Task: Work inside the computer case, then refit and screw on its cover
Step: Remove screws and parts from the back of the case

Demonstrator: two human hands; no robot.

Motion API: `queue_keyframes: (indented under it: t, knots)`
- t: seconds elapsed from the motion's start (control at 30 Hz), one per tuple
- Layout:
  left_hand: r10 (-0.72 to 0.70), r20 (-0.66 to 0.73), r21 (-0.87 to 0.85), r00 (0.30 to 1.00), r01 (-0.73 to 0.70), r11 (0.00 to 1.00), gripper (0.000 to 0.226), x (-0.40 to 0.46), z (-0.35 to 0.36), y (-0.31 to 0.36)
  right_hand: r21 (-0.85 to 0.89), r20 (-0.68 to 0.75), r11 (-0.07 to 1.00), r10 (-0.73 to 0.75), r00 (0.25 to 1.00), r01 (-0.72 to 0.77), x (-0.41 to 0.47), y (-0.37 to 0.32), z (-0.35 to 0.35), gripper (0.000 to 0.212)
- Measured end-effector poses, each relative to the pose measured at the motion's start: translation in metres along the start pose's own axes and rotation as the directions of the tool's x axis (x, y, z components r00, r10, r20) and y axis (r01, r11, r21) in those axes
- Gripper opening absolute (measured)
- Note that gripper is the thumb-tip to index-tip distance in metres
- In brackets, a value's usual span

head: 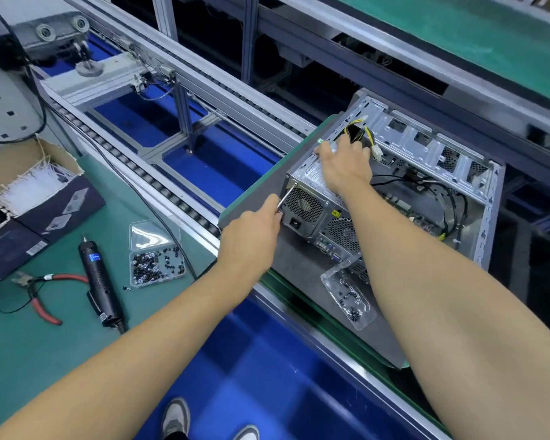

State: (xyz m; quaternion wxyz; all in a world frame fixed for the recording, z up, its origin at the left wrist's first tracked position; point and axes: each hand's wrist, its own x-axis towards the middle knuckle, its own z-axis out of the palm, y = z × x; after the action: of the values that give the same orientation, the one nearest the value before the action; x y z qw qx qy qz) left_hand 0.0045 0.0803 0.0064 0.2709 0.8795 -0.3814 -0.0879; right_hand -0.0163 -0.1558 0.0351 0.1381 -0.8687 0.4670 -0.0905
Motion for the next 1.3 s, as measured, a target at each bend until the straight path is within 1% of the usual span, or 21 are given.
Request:
queue_keyframes:
  t: [0.1, 0.17, 0.23, 0.3, 0.33, 0.4, 0.43, 0.47, 0.5, 0.53, 0.57, 0.67, 0.73, 0.77, 0.83, 0.9, 0.97, 1.03, 1.13, 1.23, 1.3]
  knots:
    - [0.087, -0.067, 0.354, 0.994, -0.058, 0.934, 0.036, -0.01, 0.003, 0.004, 0.003, -0.003, 1.0, 0.001, 1.0, -0.001, -0.001, 0.0, -0.002, 0.051]
    - [0.113, -0.068, 0.388, 0.991, -0.078, 0.918, 0.03, -0.009, 0.003, 0.009, -0.052, 0.029, 0.998, -0.019, 0.999, 0.021, 0.001, 0.002, -0.002, 0.051]
    - [0.039, -0.107, 0.219, 0.993, -0.015, 0.976, 0.021, -0.008, 0.001, 0.016, -0.078, 0.045, 0.996, -0.041, 0.998, 0.045, 0.001, 0.002, -0.002, 0.05]
    - [-0.066, 0.024, -0.092, 0.997, 0.068, 0.993, 0.021, -0.002, -0.003, 0.015, -0.052, 0.022, 0.997, -0.049, 0.999, 0.05, -0.001, 0.003, -0.004, 0.048]
    - [-0.113, 0.155, -0.334, 0.981, 0.16, 0.929, 0.02, 0.002, -0.007, 0.012, -0.002, 0.001, 1.0, -0.03, 1.0, 0.03, -0.003, 0.003, -0.005, 0.051]
    - [-0.103, 0.404, -0.735, 0.909, 0.39, 0.555, 0.018, 0.007, -0.014, -0.002, 0.082, -0.026, 0.997, 0.011, 1.0, -0.009, -0.005, 0.003, -0.007, 0.059]
    - [-0.069, 0.493, -0.797, 0.867, 0.482, 0.364, 0.018, 0.006, -0.016, -0.006, 0.071, -0.021, 0.997, 0.011, 1.0, -0.009, -0.005, 0.002, -0.007, 0.059]
    - [-0.033, 0.552, -0.806, 0.833, 0.543, 0.235, 0.019, 0.005, -0.017, -0.008, 0.039, -0.007, 0.999, 0.0, 1.0, 0.0, -0.004, 0.002, -0.005, 0.057]
    - [-0.005, 0.585, -0.796, 0.811, 0.575, 0.187, 0.021, 0.003, -0.016, -0.009, 0.007, 0.009, 1.0, -0.004, 1.0, 0.004, -0.003, 0.002, -0.004, 0.055]
    - [0.007, 0.597, -0.784, 0.802, 0.582, 0.215, 0.021, 0.003, -0.014, -0.008, -0.006, 0.019, 1.0, -0.006, 1.0, 0.006, -0.002, 0.002, -0.003, 0.053]
    - [0.003, 0.587, -0.774, 0.81, 0.559, 0.298, 0.021, 0.004, -0.012, -0.006, -0.009, 0.022, 1.0, -0.011, 1.0, 0.011, -0.003, 0.002, -0.004, 0.053]
    - [-0.072, 0.422, -0.644, 0.904, 0.355, 0.677, 0.021, 0.011, -0.011, -0.004, 0.047, -0.018, 0.999, 0.001, 1.0, 0.0, -0.005, 0.001, -0.006, 0.053]
    - [-0.047, 0.176, -0.285, 0.983, 0.096, 0.954, 0.018, 0.01, -0.008, -0.004, 0.059, -0.004, 0.998, -0.007, 1.0, 0.007, -0.006, -0.001, -0.004, 0.045]
    - [-0.026, 0.08, -0.092, 0.996, 0.033, 0.995, 0.016, 0.006, -0.006, -0.002, 0.06, 0.003, 0.998, 0.004, 1.0, -0.005, -0.006, 0.0, -0.004, 0.044]
    - [0.024, -0.01, 0.065, 1.0, -0.023, 0.998, 0.015, -0.004, -0.004, 0.003, 0.084, 0.008, 0.996, 0.025, 1.0, -0.025, -0.007, -0.003, -0.007, 0.051]
    - [0.042, -0.001, 0.103, 0.999, -0.042, 0.994, 0.018, -0.007, -0.002, 0.006, 0.073, -0.002, 0.997, 0.015, 1.0, -0.015, -0.007, -0.003, -0.008, 0.057]
    - [-0.014, 0.032, 0.01, 0.999, 0.014, 1.0, 0.019, -0.005, -0.007, 0.004, 0.045, 0.017, 0.999, 0.012, 1.0, -0.013, -0.007, -0.002, -0.006, 0.057]
    - [-0.087, 0.089, -0.188, 0.992, 0.102, 0.977, 0.021, -0.005, -0.014, 0.0, 0.053, 0.013, 0.998, 0.029, 0.999, -0.03, -0.01, -0.002, -0.007, 0.058]
    - [-0.137, 0.195, -0.542, 0.971, 0.223, 0.81, 0.023, -0.014, -0.02, -0.018, 0.044, -0.017, 0.998, 0.037, 0.999, -0.036, -0.013, -0.004, -0.009, 0.055]
    - [-0.183, 0.321, -0.719, 0.929, 0.365, 0.592, 0.02, -0.022, -0.025, -0.042, 0.103, -0.086, 0.994, 0.045, 0.995, -0.036, -0.017, -0.013, -0.014, 0.057]
    - [-0.202, 0.322, -0.818, 0.925, 0.379, 0.432, 0.021, -0.017, -0.03, -0.052, 0.12, -0.226, 0.988, -0.068, 0.972, 0.097, -0.033, -0.03, -0.019, 0.047]
